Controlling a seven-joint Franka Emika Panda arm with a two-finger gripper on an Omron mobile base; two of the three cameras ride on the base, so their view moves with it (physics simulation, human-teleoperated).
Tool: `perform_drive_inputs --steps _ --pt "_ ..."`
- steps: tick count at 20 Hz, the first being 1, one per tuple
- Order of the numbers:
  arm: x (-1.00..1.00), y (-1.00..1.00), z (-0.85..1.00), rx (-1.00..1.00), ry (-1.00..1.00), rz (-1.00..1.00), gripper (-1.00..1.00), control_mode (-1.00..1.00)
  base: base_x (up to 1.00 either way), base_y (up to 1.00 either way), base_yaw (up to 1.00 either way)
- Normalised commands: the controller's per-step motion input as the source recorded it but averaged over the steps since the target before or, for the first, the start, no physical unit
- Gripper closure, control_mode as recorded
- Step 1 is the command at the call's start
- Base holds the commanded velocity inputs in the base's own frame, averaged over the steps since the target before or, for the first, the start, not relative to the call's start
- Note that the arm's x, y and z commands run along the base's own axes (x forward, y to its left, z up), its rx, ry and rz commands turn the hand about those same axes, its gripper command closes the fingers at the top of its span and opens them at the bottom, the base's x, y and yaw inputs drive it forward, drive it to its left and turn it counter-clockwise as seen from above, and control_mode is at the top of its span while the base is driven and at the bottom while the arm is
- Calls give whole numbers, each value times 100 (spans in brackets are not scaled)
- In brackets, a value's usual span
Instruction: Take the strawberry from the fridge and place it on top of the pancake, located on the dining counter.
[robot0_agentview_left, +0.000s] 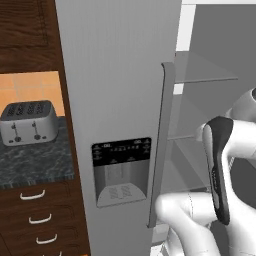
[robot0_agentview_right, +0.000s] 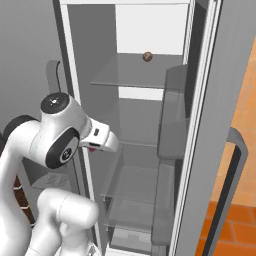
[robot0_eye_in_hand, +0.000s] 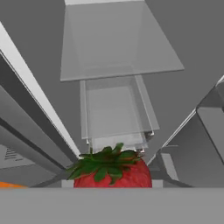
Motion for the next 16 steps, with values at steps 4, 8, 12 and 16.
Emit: perform_drive_inputs --steps 4,8,12,16 --pt "-15 20 -5 -1 7 4 100 -100 0 0 0" --pt "0 0 0 0 0 0 100 100 -63 51 -1" --pt "0 0 0 0 0 0 100 100 -85 57 -23" --pt "0 0 0 0 0 0 100 100 -82 65 -53"
